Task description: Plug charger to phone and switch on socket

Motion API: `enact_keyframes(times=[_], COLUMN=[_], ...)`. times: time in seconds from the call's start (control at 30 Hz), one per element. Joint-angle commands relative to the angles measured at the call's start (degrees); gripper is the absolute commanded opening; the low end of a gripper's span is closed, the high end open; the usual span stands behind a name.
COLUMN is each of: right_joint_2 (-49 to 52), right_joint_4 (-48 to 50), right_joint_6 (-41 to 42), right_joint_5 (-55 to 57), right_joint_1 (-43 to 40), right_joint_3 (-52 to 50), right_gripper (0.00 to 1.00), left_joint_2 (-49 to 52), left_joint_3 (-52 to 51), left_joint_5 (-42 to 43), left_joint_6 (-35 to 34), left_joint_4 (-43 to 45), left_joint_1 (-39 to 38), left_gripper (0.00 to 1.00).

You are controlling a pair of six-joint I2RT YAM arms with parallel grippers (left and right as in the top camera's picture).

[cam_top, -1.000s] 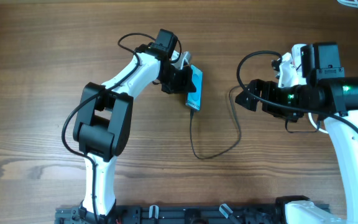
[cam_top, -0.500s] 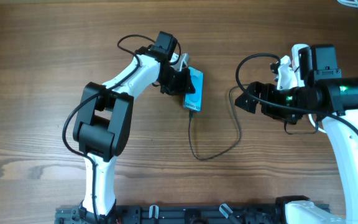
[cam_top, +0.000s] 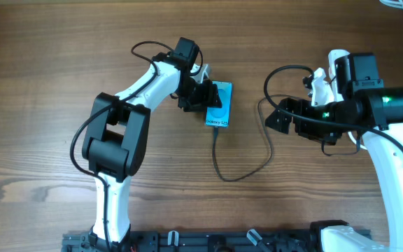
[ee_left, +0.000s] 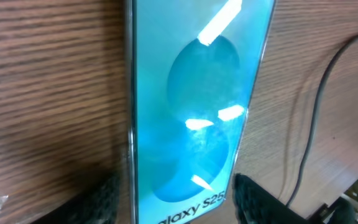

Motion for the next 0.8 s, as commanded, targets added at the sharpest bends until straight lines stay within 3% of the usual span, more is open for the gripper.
enact_keyframes(times=[0.0, 0.13, 0.2, 0.27, 0.37, 0.43, 0.57, 0.77], right_joint_2=[0.48, 0.48, 0.81, 2.78, 9.09, 12.57, 20.50, 28.30], right_joint_4=[-0.44, 0.35, 2.03, 2.23, 1.38, 2.08, 8.35, 16.26], right_joint_6=[0.68, 4.94, 9.25, 10.97, 13.86, 17.46, 17.88, 17.81], right_joint_5=[4.87, 10.16, 16.06, 22.32, 34.34, 38.05, 38.49, 39.32], right_joint_1=[-0.17, -0.17, -0.17, -0.20, -2.47, -5.90, -16.00, -26.47], right_joint_3=[-0.59, -0.57, 0.26, 3.91, 13.60, 16.79, 17.07, 17.05], right_gripper=[1.00, 1.00, 1.00, 1.00, 1.00, 1.00, 1.00, 1.00], left_joint_2=[0.09, -3.96, -8.79, -14.60, -25.73, -29.99, -35.39, -35.45], left_joint_3=[0.04, 4.66, 8.13, 10.03, 10.21, 10.21, 10.21, 10.21], left_joint_5=[-1.11, -3.28, -9.14, -15.43, -28.70, -33.09, -34.51, -34.51], left_joint_6=[0.31, 0.26, 0.26, -0.66, -7.50, -7.54, -7.21, -7.21], left_joint_4=[-2.01, -9.42, -14.43, -16.85, -18.69, -19.67, -22.14, -22.16], left_joint_1=[1.01, 5.29, 7.85, 9.49, 11.43, 11.89, 11.91, 11.91], left_gripper=[0.73, 0.85, 1.00, 1.00, 1.00, 1.00, 1.00, 1.00])
